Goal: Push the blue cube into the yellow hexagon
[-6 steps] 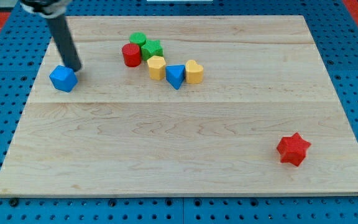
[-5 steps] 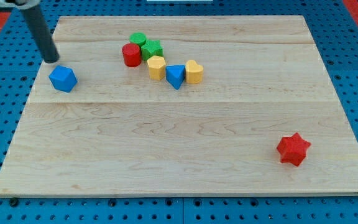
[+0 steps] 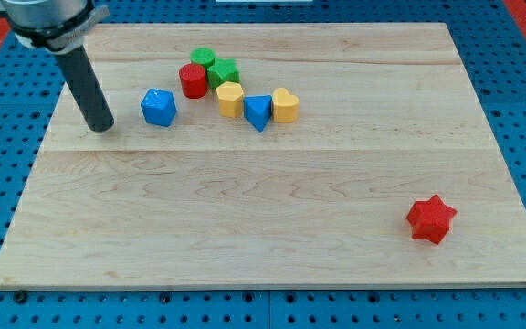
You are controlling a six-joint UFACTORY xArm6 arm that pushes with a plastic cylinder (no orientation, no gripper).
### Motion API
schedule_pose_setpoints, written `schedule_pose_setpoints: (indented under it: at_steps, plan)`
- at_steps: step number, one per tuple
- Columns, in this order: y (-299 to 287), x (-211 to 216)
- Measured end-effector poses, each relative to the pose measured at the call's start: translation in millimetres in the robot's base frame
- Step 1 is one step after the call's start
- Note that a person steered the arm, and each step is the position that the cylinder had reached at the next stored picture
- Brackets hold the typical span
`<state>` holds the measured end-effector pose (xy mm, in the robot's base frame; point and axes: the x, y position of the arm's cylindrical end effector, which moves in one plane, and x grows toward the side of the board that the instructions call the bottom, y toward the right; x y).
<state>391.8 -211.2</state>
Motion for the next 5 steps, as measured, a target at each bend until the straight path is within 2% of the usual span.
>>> schedule_pose_setpoints:
  at_steps: [1,2,3,4,5]
  plan:
    - [46,-21]
    - [112,8]
    - [135,15]
    - [97,36]
    - [34,-13]
